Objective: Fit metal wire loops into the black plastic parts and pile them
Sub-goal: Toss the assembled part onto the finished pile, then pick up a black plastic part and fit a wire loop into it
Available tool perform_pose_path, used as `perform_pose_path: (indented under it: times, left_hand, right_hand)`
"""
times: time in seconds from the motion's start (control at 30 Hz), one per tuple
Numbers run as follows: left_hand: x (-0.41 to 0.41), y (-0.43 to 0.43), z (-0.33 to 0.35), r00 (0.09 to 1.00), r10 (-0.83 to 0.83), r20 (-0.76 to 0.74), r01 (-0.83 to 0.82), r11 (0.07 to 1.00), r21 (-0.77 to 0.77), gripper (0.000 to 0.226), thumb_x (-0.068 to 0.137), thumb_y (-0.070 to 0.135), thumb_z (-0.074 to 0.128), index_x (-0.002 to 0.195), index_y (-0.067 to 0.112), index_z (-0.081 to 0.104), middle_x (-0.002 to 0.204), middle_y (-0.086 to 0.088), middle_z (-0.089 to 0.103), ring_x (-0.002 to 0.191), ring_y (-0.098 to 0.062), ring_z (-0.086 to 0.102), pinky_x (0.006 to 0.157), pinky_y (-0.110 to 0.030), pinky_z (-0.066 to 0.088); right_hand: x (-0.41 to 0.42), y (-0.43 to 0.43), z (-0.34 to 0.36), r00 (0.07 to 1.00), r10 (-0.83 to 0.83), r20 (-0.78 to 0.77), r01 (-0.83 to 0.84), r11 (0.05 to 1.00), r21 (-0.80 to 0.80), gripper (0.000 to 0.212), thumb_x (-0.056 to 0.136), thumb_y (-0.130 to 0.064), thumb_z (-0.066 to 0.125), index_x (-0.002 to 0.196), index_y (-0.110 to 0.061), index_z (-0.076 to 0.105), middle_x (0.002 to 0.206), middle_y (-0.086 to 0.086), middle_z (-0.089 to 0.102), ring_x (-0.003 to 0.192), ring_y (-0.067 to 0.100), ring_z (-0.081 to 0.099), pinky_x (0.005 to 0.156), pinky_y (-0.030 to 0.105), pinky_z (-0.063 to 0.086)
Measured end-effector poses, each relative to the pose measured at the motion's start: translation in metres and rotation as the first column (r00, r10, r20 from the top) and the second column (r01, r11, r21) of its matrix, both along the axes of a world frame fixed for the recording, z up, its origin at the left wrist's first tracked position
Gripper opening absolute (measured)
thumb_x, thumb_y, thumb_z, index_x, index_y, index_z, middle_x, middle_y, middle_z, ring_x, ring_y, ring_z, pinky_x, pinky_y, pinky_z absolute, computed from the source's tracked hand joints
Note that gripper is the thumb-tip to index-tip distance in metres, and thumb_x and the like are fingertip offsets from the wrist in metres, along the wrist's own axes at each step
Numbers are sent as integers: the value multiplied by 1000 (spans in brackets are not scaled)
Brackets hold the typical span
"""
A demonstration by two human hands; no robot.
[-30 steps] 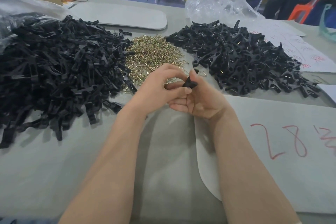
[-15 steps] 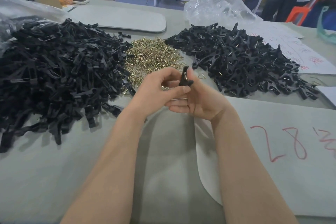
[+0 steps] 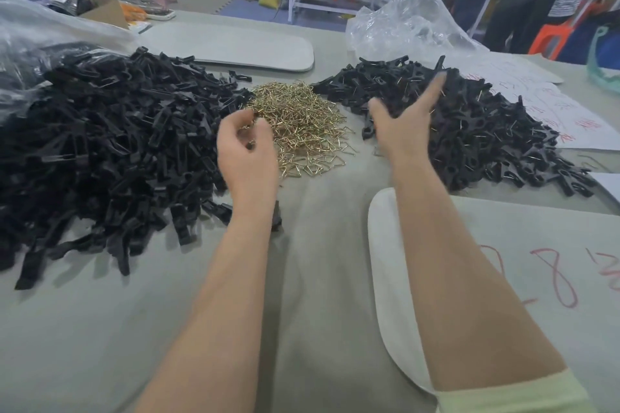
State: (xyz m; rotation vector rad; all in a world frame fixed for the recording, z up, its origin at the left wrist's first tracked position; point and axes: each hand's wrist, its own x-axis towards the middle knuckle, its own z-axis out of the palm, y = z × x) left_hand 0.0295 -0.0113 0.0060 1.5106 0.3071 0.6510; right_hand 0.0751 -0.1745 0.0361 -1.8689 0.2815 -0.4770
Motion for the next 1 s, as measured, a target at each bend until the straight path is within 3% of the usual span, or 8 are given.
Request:
perform_pose_path:
  times: [0.13,0.23,0.33,0.57,0.67,0.8,0.9,1.0]
  left_hand:
    - [4,14,3,985,172,23,-147,896,-420,22,93,4,42,92,22,55,100,3,60,87,-6,60,82,-25,52]
    - [7,20,2,972,233,14,-195,846,-496,26,92,3,38,88,23,53,97,4,60,81,-3,59,72,-18,46]
    - [7,21,1,966,258,17,-215,838,-501,25,91,3,39,88,23,53,100,2,60,79,-4,58,74,-19,47]
    - [5,18,4,976,219,-9,-196,850,-489,22,91,5,41,91,23,54,99,3,58,80,-3,58,85,-26,50]
    - [5,14,5,983,181,-26,-172,869,-463,20,92,6,42,93,21,55,101,1,58,82,-5,58,91,-31,50]
    - [5,12,4,987,160,-23,-154,893,-424,21,91,5,41,91,22,54,100,2,59,81,-5,58,89,-29,50]
    - [6,10,0,995,102,-14,-100,921,-376,21,91,5,42,91,23,54,96,5,60,77,-3,58,82,-25,49]
    - [6,9,0,998,-56,21,60,960,-275,25,93,3,43,96,23,57,92,7,63,79,-5,58,79,-24,47]
  right_hand:
    - [-17,60,-21,952,291,-99,-306,877,-370,42,88,-30,64,125,-13,58,118,3,64,108,16,58,100,32,43]
    - [-24,106,-38,886,404,-228,-459,694,-555,39,85,-38,65,117,-15,63,115,5,64,106,21,58,91,33,46]
    - [-25,130,-51,884,358,-301,-461,554,-694,26,87,-24,58,107,-8,64,108,14,63,101,33,58,80,37,45]
    - [-21,81,-28,892,409,-191,-447,859,-249,13,94,-17,53,88,-11,63,84,5,66,71,17,60,63,15,46]
    - [-31,57,-18,786,525,-326,-613,730,-302,19,97,-18,48,80,-11,53,74,2,58,68,18,56,70,32,48]
    - [-56,63,-24,633,517,-576,-773,471,-425,36,88,-42,61,85,-7,57,73,5,51,64,19,46,55,30,34]
    - [-63,78,-33,676,475,-563,-734,502,-458,35,84,-34,66,64,-11,50,54,0,47,48,14,42,48,29,32]
    - [-54,68,-29,763,445,-469,-624,699,-351,31,83,-22,60,55,-12,54,37,-6,44,38,7,41,42,21,33]
